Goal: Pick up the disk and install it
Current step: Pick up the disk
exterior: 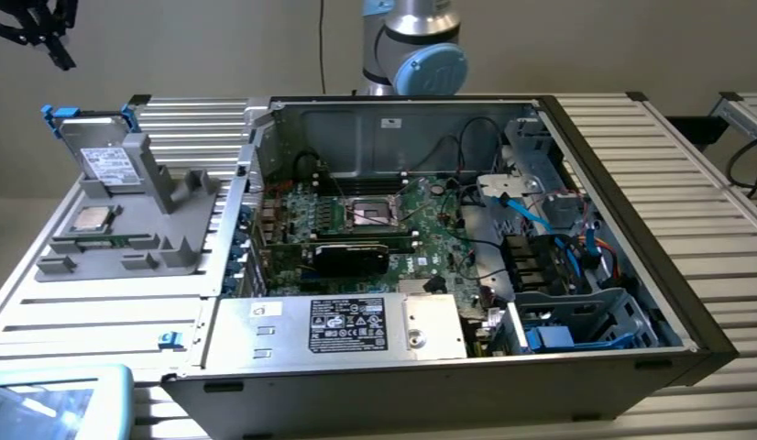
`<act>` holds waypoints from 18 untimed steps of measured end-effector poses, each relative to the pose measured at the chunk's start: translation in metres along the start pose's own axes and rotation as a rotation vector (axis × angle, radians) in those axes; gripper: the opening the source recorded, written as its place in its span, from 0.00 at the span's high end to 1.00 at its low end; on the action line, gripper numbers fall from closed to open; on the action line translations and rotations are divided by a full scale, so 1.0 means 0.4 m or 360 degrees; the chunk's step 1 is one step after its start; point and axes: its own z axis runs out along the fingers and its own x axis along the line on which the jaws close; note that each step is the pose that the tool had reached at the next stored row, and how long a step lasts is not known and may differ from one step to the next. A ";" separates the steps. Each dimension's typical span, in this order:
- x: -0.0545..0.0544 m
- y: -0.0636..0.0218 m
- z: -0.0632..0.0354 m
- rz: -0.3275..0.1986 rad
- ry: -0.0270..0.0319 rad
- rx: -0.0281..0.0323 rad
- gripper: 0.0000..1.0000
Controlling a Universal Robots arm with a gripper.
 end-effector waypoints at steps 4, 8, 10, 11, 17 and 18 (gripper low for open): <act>0.000 0.000 0.000 -0.0116 0.00047 -0.00105 0.89; 0.000 0.000 0.001 -0.0232 0.00094 -0.00209 0.89; 0.000 0.000 0.001 -0.0289 0.00120 -0.00260 0.89; 0.000 0.000 0.001 -0.0318 0.00132 -0.00285 0.89; 0.000 0.000 0.002 -0.0491 0.00232 -0.00447 0.89; 0.000 0.000 0.002 -0.0518 0.00254 -0.00474 0.89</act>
